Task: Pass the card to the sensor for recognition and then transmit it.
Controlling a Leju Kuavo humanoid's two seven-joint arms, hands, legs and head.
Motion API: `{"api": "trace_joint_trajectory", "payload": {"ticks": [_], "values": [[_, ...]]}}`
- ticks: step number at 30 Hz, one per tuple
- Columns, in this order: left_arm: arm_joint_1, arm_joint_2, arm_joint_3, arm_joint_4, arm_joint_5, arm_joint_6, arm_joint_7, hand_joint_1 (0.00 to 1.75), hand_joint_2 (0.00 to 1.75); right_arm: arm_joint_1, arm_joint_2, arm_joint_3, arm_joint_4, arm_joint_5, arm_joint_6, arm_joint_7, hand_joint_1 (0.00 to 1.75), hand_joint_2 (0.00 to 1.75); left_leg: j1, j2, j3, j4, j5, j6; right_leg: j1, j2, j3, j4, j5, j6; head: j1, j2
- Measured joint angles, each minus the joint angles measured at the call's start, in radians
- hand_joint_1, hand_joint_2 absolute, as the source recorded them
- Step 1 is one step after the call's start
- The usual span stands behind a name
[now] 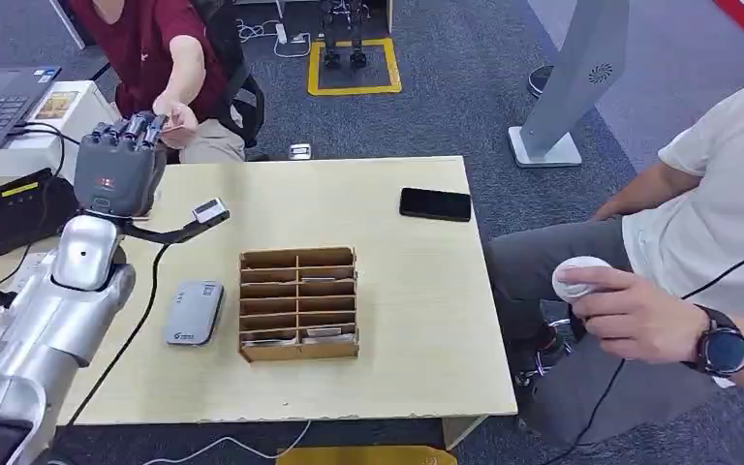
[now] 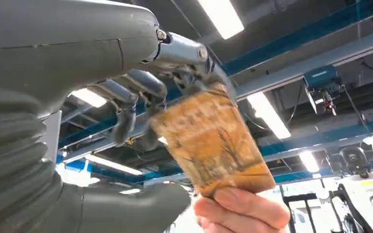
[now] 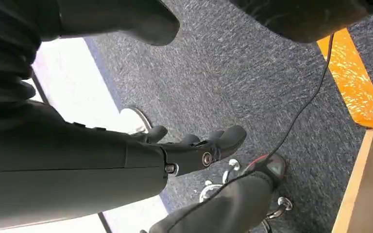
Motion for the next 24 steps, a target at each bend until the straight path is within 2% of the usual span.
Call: {"api": "trace_joint_trajectory", "payload": {"ticks": [10,24], "values": [[-0.007,-0.024,0.003,0.045,-0.007,0.000,0.002,0.00,1.75,0.000,0.001,-0.006,0.000,0.006,0.000,0.008,0.00,1.75,0.000,0.000,0.000,0.000,0.000,0.000,0.000,0.000,0.000,0.000,0.000,0.000,0.000,0.000],[-0.010,-0.034,0.017,0.063,-0.008,0.000,0.003,0.00,1.75,0.001,0.001,-0.008,0.000,0.006,0.000,0.008,0.00,1.75,0.000,0.000,0.000,0.000,0.000,0.000,0.000,0.000,0.000,0.000,0.000,0.000,0.000,0.000]]}}
